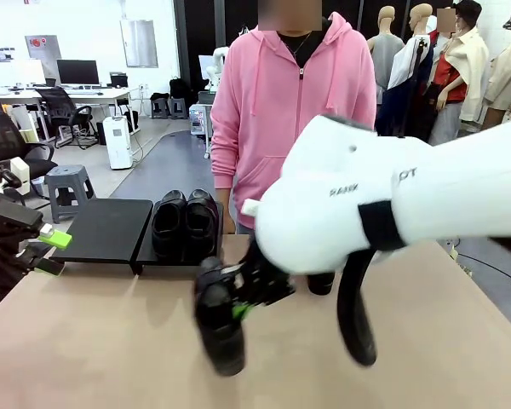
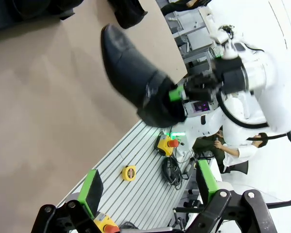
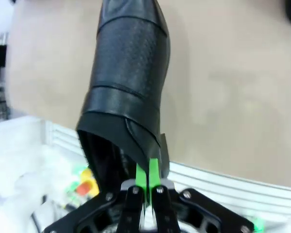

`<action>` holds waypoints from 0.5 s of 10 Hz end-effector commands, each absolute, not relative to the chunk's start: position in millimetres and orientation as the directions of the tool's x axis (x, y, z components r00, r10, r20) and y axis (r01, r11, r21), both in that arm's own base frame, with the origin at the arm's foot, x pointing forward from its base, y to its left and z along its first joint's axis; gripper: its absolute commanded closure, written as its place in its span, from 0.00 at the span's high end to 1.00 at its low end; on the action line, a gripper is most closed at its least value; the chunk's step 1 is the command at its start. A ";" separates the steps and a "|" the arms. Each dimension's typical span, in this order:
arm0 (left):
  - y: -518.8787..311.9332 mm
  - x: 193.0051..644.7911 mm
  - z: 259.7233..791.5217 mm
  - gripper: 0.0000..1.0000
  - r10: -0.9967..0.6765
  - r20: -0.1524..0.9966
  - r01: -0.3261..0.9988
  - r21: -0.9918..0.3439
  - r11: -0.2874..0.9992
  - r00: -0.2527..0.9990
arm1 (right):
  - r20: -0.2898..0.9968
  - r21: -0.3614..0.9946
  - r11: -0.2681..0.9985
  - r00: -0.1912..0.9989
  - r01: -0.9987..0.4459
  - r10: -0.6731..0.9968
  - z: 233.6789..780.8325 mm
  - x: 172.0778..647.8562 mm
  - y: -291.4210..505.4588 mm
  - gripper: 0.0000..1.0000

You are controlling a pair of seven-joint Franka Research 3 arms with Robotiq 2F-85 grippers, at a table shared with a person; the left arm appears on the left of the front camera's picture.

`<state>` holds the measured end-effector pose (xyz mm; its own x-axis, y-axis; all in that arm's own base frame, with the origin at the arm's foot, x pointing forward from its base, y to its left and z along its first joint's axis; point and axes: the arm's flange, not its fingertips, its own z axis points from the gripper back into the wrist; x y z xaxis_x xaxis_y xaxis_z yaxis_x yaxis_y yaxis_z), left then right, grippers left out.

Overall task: Organize the shoes by placing them on the stand.
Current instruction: Pick up one Shoe and place it in the middle of the table.

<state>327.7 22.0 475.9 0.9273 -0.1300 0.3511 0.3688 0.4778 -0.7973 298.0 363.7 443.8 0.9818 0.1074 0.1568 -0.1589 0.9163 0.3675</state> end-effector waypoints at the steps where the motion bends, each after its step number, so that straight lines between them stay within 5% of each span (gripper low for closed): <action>1: 23.3 327.5 475.2 1.00 -0.137 0.370 0.389 -0.795 0.465 0.919 | 0.135 0.472 0.866 0.985 -0.162 0.110 426.8 292.3 393.9 0.00; 5: 23.3 327.5 475.2 1.00 -0.137 0.370 0.389 -0.795 0.465 0.919 | 0.058 0.562 0.825 0.998 -0.054 0.026 389.8 313.0 446.6 0.00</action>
<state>327.8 21.9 476.2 0.9270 -0.1306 0.3515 0.3695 0.4779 -0.7969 299.8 438.4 392.0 0.9970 0.0642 0.0440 -0.0777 0.8584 0.5071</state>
